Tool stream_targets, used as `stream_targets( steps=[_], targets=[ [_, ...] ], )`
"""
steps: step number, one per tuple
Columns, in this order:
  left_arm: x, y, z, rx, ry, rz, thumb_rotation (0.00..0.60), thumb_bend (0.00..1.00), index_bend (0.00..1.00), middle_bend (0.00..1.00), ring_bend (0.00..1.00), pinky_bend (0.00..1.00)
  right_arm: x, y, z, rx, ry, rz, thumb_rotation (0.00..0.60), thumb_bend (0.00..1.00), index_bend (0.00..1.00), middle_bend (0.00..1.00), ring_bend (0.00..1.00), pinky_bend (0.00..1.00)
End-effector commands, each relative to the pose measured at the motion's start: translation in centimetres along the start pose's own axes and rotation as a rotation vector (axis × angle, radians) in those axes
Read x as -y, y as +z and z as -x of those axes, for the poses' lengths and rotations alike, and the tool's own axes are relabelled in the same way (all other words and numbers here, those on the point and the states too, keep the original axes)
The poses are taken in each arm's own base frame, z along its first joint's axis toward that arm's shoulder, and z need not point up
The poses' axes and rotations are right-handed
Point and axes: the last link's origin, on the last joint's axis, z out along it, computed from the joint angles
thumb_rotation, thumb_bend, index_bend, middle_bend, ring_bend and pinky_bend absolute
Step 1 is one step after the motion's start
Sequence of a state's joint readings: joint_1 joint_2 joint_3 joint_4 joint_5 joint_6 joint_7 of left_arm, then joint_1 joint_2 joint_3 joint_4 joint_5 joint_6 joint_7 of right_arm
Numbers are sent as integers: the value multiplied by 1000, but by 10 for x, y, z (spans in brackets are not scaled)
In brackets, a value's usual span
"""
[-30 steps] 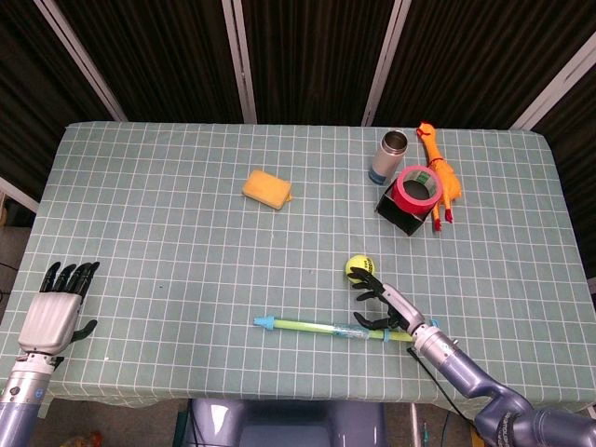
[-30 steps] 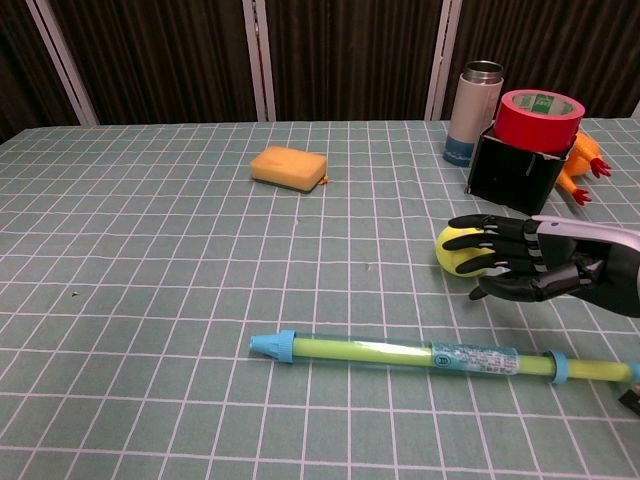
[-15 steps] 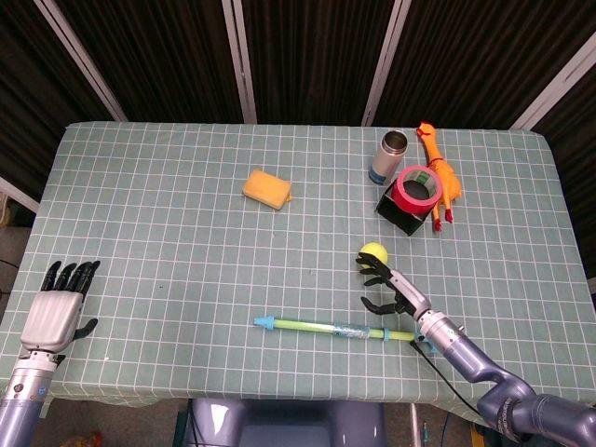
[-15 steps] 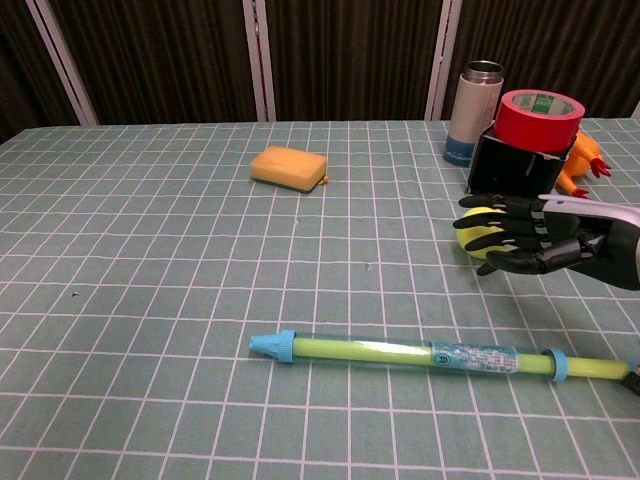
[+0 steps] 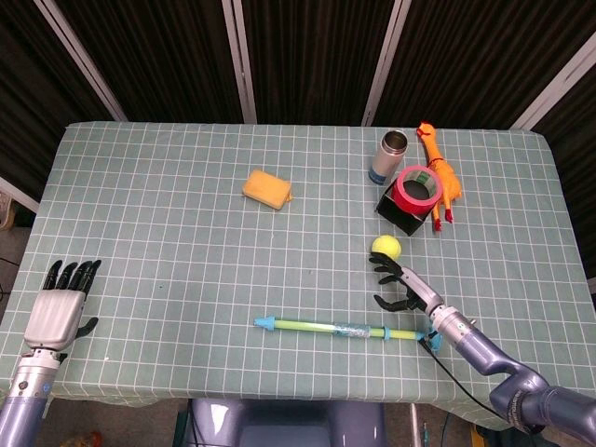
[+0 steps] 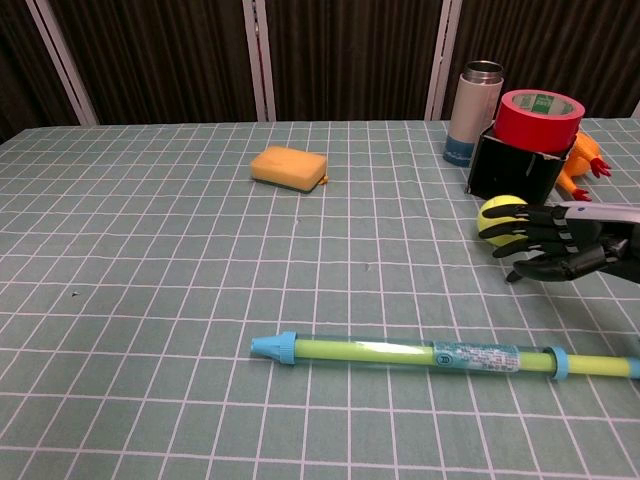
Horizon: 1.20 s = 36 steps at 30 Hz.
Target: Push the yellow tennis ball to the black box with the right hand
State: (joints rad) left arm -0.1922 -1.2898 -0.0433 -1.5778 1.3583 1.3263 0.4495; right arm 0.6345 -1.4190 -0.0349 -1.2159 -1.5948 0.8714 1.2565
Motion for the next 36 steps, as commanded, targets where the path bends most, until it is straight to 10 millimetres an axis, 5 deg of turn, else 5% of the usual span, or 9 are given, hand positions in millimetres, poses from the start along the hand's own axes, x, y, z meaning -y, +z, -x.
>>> stream_targets(
  steps=[1, 14, 36],
  targets=[
    [-1, 1, 1, 4, 3, 3, 600, 174, 0, 96, 73, 33, -2, -6, -3, 0, 0, 9, 600, 458, 18, 102, 139, 225],
    [-8, 3, 3, 11, 11, 21, 600, 174, 0, 96, 74, 33, -12, -27, -26, -68, -124, 38, 600, 458, 18, 102, 139, 225],
    [-12, 14, 11, 49, 27, 9, 600, 175, 0, 96, 74, 33, 0, 3, -48, -50, -149, 12, 600, 458, 18, 102, 139, 226]
  ],
)
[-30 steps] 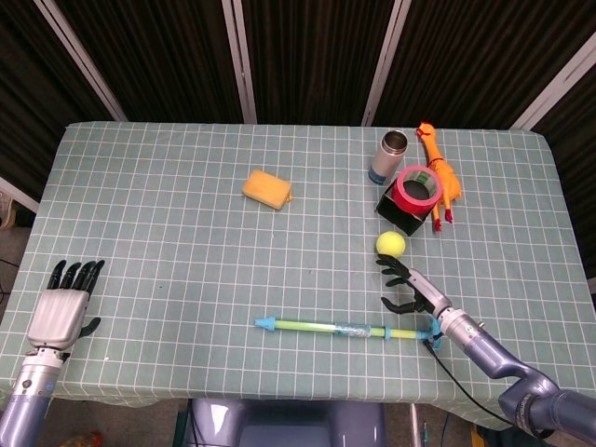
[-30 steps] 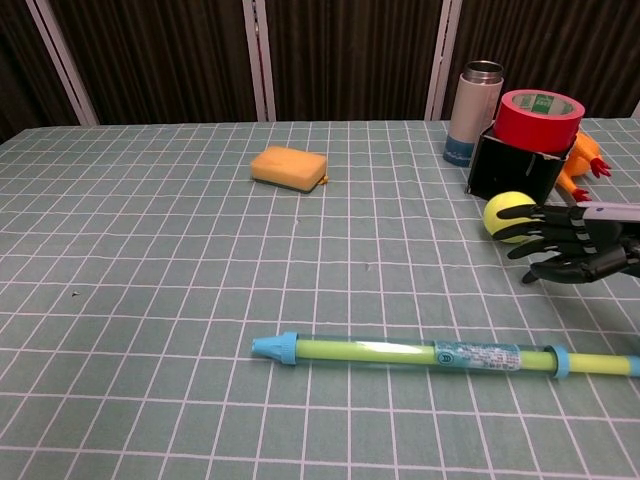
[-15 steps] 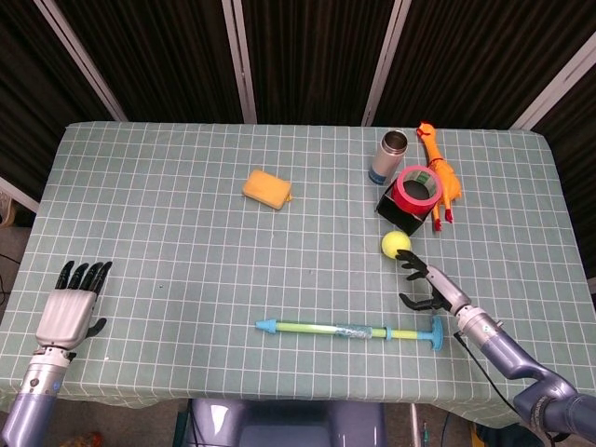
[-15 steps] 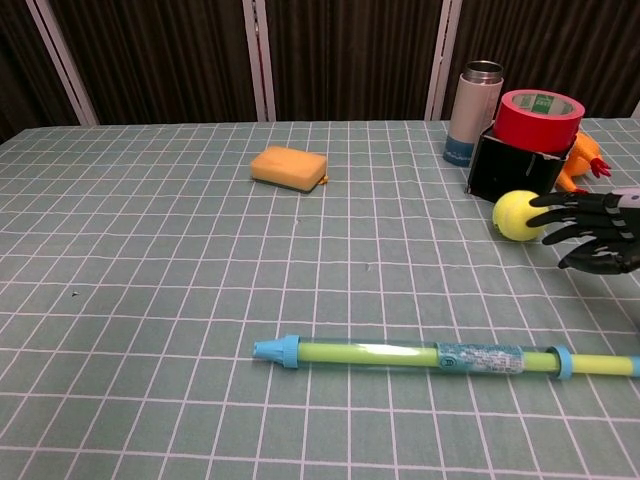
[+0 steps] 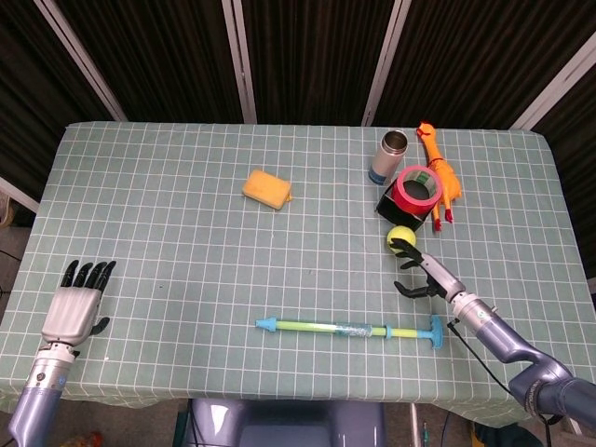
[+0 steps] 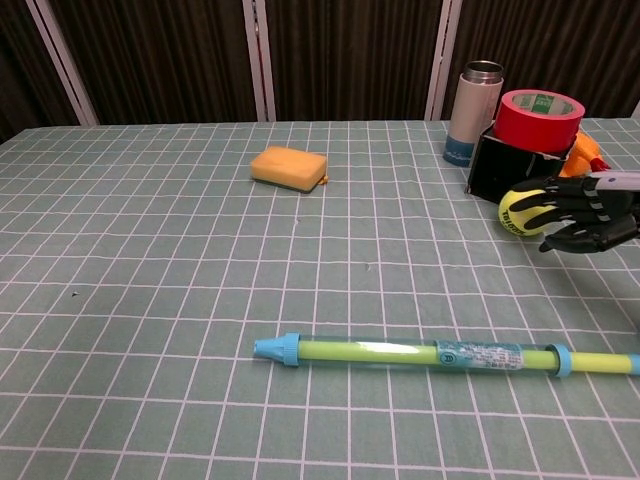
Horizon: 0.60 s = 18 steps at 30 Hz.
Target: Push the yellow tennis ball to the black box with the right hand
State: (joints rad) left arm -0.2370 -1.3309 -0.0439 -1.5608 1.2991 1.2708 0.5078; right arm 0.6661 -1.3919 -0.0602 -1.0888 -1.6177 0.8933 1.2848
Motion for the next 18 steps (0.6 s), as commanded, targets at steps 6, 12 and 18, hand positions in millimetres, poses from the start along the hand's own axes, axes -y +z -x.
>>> stream_targets(
  steps=[6, 12, 18],
  targets=[
    [2, 2, 1, 3, 5, -13, 600, 175, 0, 96, 74, 33, -3, 14, -12, 8, -57, 24, 600, 458, 18, 102, 139, 225],
    [-1, 5, 4, 16, 15, -12, 600, 175, 0, 96, 73, 33, -6, 17, -17, 35, -141, 40, 600, 458, 18, 102, 143, 226],
    [-3, 7, 6, 28, 13, -10, 600, 176, 0, 96, 74, 33, -8, 22, -23, 17, -160, 40, 600, 458, 18, 102, 143, 222]
  ],
)
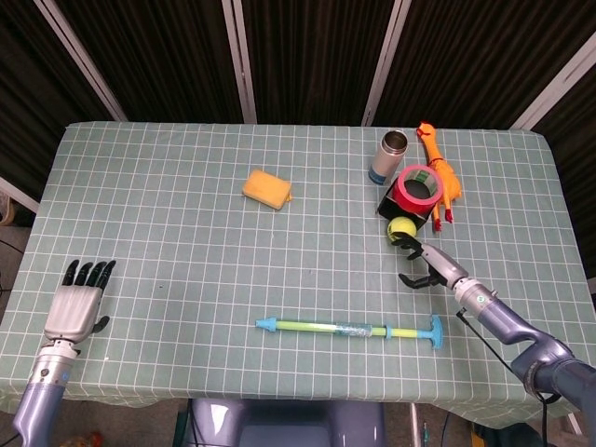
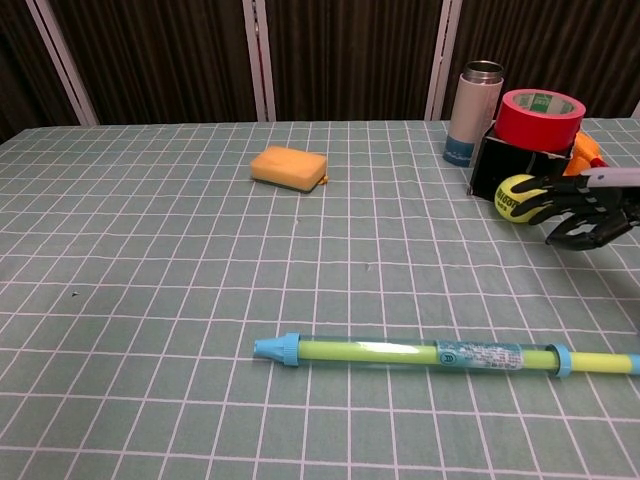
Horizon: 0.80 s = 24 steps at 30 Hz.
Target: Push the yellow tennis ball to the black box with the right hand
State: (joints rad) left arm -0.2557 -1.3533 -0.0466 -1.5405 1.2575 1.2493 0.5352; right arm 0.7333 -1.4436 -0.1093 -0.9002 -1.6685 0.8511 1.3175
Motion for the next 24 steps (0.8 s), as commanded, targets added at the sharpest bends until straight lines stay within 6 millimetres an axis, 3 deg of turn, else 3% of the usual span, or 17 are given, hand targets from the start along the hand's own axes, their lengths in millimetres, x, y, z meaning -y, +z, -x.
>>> stream_targets(
  steps=[1, 19, 21, 24],
  targets=[
    [-1, 1, 1, 6, -2, 2, 600, 175, 0, 96, 74, 33, 0, 3, -1, -7, 3, -3, 600, 458, 18, 102, 143, 220],
    [2, 9, 6, 39, -7, -11, 600, 175, 0, 96, 74, 33, 12, 21, -4, -5, 142, -54, 600, 459, 0, 58, 99, 196],
    [3, 10, 6, 41, -6, -12, 600, 176, 0, 96, 74, 33, 13, 21, -3, 8, 149, -54, 600, 458, 0, 58, 100, 215],
    [4, 11, 6, 44, -8, -14, 600, 176, 0, 96, 74, 33, 13, 20, -2, 25, 135, -48, 600, 459, 0, 58, 121, 320]
  ],
)
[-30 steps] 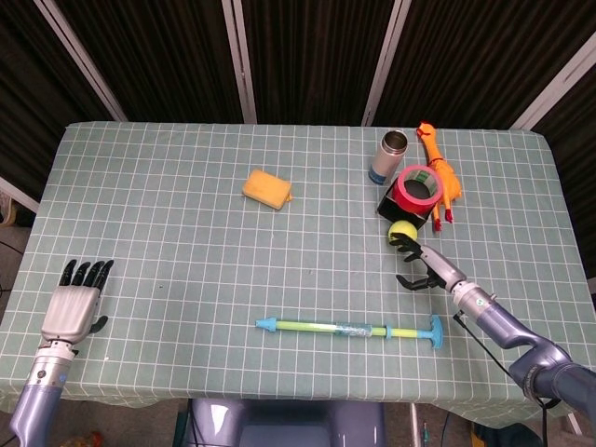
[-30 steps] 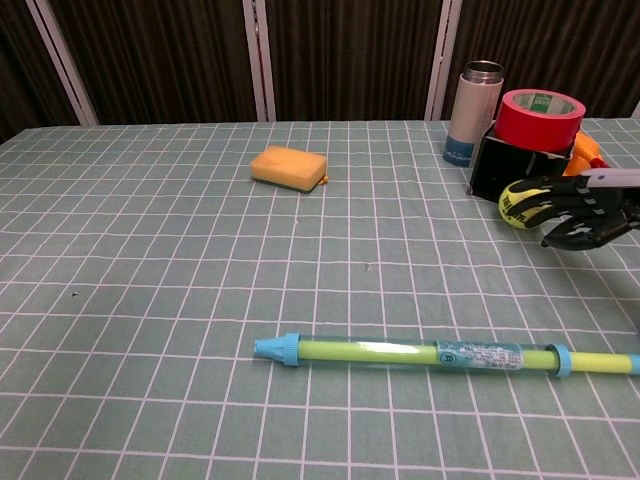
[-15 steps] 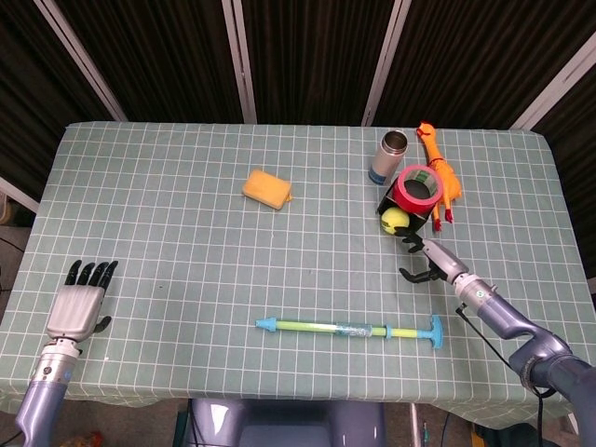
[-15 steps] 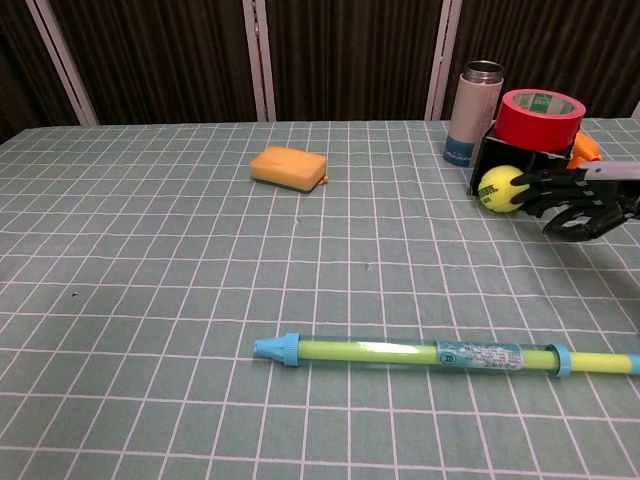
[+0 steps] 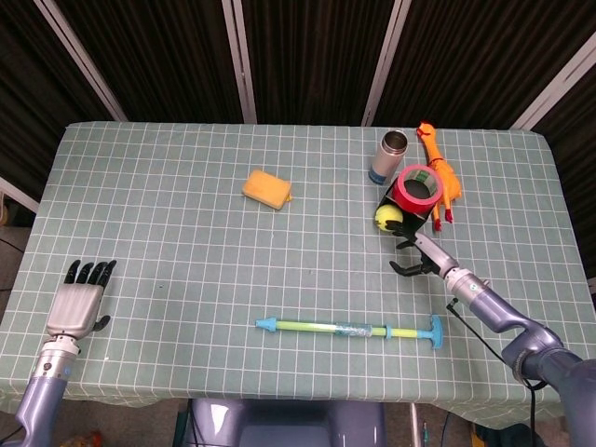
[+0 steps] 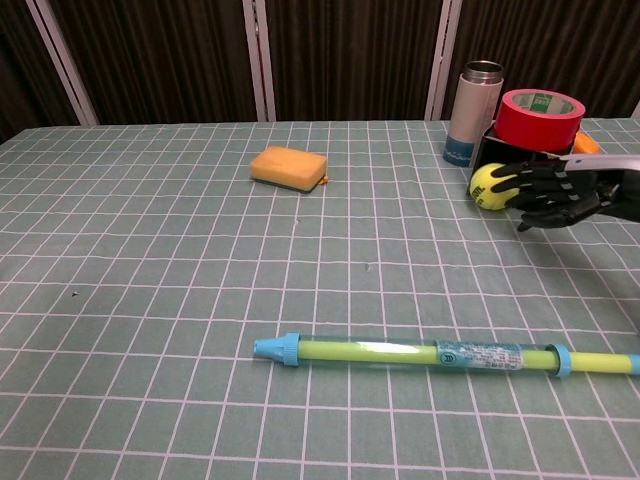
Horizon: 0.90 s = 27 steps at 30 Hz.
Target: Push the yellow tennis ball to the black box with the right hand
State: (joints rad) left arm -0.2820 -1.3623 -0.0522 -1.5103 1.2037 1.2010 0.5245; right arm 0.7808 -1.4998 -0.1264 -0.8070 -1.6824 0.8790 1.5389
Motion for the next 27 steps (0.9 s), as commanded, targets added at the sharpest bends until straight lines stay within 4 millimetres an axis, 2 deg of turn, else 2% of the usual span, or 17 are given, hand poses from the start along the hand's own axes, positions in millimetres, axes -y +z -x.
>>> stream_targets(
  steps=[1, 10, 16, 23, 27],
  targets=[
    [1, 1, 0, 2, -2, -2, 600, 176, 0, 96, 74, 33, 1, -1, 2, 21, -18, 9, 600, 459, 0, 58, 131, 354],
    [4, 1, 0, 0, -7, -5, 600, 176, 0, 96, 73, 33, 7, 2, 7, 44, 22, 6, 600, 459, 0, 58, 138, 376],
    [4, 1, 0, 2, -6, -8, 600, 176, 0, 96, 73, 33, 11, 10, 3, 25, 48, -14, 600, 458, 0, 58, 118, 241],
    [6, 2, 3, 11, -5, -21, 600, 177, 0, 96, 74, 33, 11, 19, -2, 8, 73, -15, 600, 458, 0, 58, 43, 14],
    [9, 3, 4, 15, -7, -32, 600, 177, 0, 96, 74, 33, 7, 22, -5, 5, 63, -9, 600, 459, 0, 58, 37, 0]
  ],
)
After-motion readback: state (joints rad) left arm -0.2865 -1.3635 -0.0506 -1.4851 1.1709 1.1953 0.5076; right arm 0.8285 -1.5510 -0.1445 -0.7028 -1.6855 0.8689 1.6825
